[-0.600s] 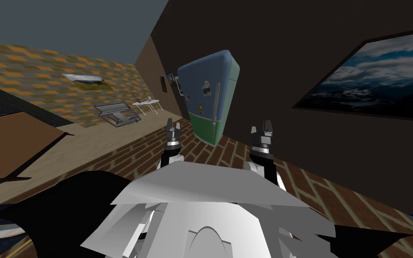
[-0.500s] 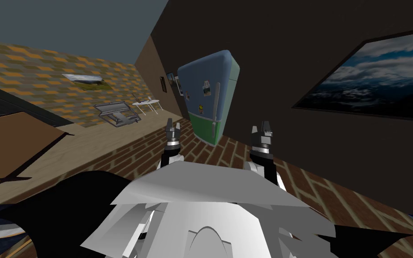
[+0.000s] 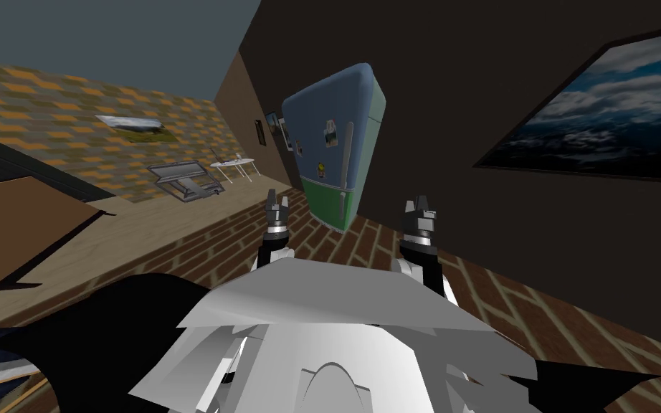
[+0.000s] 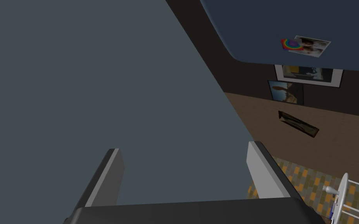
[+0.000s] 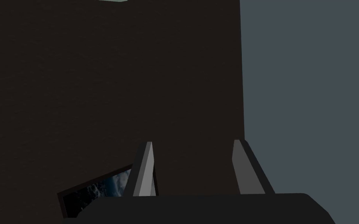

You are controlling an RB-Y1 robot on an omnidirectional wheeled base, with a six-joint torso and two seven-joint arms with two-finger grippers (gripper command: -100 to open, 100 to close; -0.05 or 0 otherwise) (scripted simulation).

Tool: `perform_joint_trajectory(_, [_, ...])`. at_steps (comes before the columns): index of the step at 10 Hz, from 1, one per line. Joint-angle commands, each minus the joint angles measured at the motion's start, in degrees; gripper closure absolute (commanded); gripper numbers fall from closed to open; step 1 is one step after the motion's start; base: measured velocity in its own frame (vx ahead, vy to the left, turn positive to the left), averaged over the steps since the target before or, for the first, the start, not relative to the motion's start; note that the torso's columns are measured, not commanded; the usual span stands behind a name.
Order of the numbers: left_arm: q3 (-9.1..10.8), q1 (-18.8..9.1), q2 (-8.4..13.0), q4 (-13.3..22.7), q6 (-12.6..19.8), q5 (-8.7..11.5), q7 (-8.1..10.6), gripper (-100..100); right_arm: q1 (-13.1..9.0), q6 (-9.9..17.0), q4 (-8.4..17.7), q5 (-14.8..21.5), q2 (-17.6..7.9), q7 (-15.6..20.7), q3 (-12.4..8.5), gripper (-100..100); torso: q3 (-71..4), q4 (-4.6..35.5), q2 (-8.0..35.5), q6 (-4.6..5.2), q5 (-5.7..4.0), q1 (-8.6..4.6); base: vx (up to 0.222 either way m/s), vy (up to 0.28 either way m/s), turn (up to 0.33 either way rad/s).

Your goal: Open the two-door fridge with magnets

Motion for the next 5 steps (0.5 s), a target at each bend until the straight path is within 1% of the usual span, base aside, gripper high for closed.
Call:
perform_joint_trajectory(1, [0.00, 0.0, 0.0, 0.0, 0.0, 0.0, 0.00, 0, 0.0, 0.0, 0.0, 0.0, 0.0, 0.0, 0.0, 0, -8.5, 4.2, 4.2, 0.00, 0.00, 0.00, 0.000, 0.000, 0.000])
perform_joint_trajectory(3, [0.00, 0.0, 0.0, 0.0, 0.0, 0.0, 0.00, 0, 0.0, 0.0, 0.0, 0.0, 0.0, 0.0, 0.0, 0, -25.4, 12.7, 12.7, 0.00, 0.00, 0.00, 0.000, 0.000, 0.000])
perform_joint_trajectory(4, [-0.05, -1.1, 2.6, 1.4, 0.3, -0.3, -0.16, -100, 0.0, 0.0, 0.0, 0.0, 0.0, 0.0, 0.0, 0, -33.8, 16.9, 16.9, 0.00, 0.00, 0.00, 0.025, -0.002, -0.028])
perform_joint_trajectory(5, [-0.08, -1.9, 3.5, 2.3, 0.5, -0.5, -0.26, -100, 0.0, 0.0, 0.0, 0.0, 0.0, 0.0, 0.0, 0, -37.8, 18.8, 18.8, 0.01, 0.01, 0.01, 0.037, -0.003, -0.032])
